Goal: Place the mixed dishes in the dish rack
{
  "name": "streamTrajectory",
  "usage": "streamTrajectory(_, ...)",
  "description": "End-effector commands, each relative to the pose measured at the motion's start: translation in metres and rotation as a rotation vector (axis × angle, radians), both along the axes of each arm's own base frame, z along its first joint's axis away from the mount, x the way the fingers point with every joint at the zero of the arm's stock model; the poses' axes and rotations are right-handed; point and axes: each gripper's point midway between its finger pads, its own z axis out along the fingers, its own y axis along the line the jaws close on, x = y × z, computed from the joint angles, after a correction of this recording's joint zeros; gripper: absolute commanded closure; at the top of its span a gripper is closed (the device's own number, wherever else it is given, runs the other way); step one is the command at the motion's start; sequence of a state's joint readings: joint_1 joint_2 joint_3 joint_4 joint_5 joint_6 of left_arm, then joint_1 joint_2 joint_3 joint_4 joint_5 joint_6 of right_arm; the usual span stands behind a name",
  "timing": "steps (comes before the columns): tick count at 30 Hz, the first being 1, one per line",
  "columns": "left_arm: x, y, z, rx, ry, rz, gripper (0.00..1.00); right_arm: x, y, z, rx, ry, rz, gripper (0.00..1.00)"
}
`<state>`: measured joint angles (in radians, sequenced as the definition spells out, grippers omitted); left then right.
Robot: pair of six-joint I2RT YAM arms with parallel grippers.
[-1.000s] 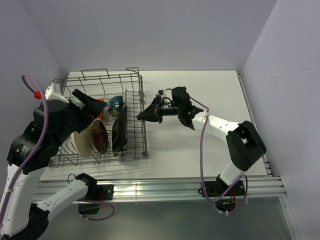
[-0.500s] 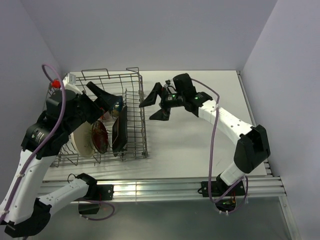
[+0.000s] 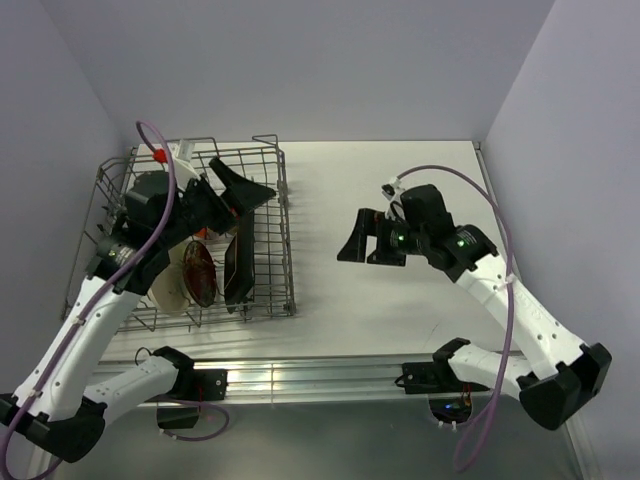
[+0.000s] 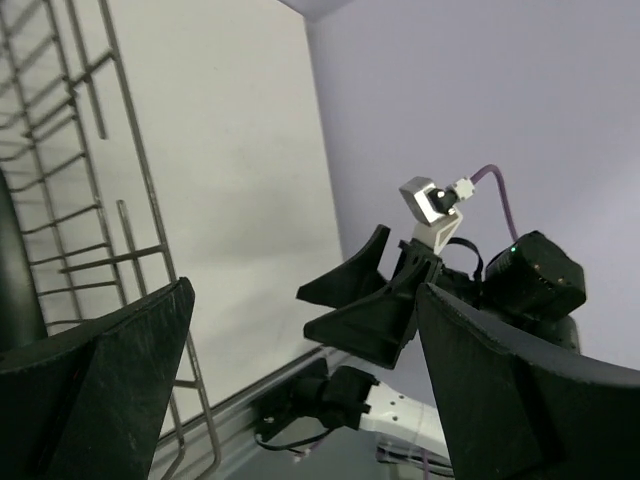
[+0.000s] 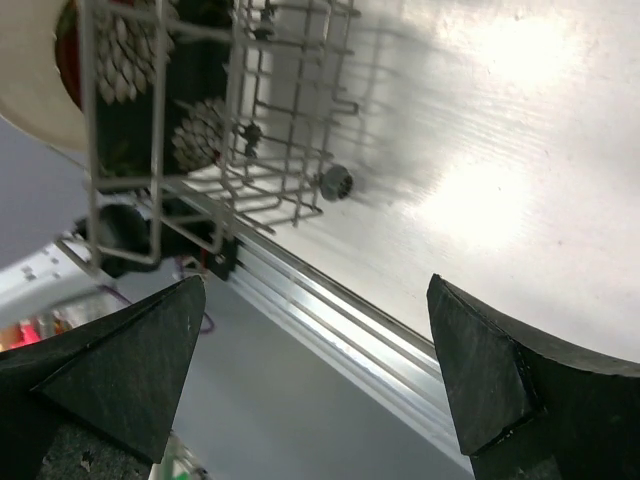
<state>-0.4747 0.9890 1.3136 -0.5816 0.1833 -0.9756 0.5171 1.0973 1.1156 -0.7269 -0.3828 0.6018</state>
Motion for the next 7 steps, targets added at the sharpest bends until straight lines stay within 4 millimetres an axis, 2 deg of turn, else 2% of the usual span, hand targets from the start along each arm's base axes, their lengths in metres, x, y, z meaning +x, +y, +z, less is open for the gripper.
streamTrajectory(1,-0.007,-0.022,0.003,-0.168,-0.004,-0.112,0.01,-0.010,-0.009,-0.012,-0.035,-0.051,0.046,0.00)
streamTrajectory(2,-0.009,-0.027,0.011,-0.217,-0.037,-0.148,0.01,-0.014,-0.009,-0.009,-0.021,-0.061,0.051,0.00)
streamTrajectory(4,-0.012,-0.029,0.011,-0.300,-0.014,-0.162,0.01,-0.018,-0.009,-0.010,-0.011,-0.064,0.061,0.00)
streamTrajectory(6,-0.013,-0.033,0.005,-0.363,-0.018,-0.199,0.01,-0.019,-0.010,-0.005,0.003,-0.089,0.062,0.00)
streamTrajectory(7,-0.012,-0.035,-0.005,-0.402,0.032,-0.200,0.01,-0.023,-0.006,0.000,0.031,-0.098,0.088,0.00)
